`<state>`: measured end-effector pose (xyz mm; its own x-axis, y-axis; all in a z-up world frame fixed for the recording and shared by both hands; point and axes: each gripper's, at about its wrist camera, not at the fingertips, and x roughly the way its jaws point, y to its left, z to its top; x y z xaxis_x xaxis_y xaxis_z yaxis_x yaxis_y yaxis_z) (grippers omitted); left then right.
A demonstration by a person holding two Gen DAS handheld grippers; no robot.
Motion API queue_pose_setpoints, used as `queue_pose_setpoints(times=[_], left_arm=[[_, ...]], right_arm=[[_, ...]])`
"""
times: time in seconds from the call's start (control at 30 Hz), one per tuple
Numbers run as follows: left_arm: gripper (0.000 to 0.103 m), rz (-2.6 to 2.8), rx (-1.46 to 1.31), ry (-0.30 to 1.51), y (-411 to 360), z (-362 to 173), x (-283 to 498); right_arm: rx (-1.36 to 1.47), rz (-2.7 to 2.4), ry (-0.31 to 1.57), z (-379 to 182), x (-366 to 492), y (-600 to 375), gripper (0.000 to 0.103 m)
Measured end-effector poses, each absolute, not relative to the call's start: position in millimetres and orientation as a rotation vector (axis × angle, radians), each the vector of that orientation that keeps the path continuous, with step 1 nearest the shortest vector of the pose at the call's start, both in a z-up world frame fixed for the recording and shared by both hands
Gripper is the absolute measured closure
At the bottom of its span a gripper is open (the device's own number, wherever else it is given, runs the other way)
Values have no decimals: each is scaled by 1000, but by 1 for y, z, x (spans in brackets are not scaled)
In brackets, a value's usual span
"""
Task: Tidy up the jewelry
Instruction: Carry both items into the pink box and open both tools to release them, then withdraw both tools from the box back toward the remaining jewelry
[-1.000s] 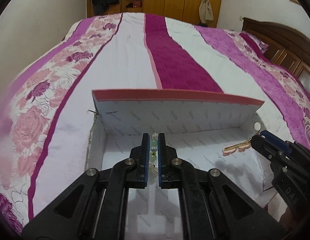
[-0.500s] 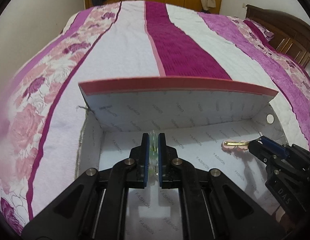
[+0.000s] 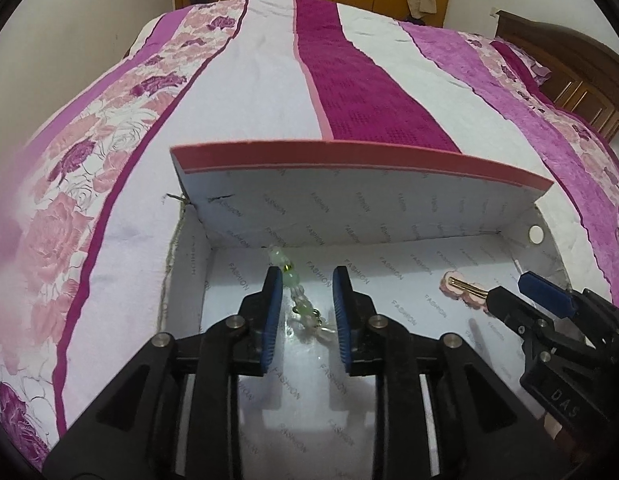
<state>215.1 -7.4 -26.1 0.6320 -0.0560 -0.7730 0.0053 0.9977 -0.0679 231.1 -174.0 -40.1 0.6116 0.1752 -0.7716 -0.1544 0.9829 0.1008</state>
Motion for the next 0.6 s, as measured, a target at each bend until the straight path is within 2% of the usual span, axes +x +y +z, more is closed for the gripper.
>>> queue_pose_setpoints(times=[0.13, 0.27, 0.6], left_arm=[[79, -44, -71, 849, -6, -16, 204], [77, -49, -82, 814, -6, -5, 191], [69, -62, -82, 715, -3, 26, 155]], right_arm=[[42, 195, 861, -28, 223, -175, 55], [58, 201, 801, -12, 210, -176, 48], [91, 224, 682, 24, 174, -177, 41]])
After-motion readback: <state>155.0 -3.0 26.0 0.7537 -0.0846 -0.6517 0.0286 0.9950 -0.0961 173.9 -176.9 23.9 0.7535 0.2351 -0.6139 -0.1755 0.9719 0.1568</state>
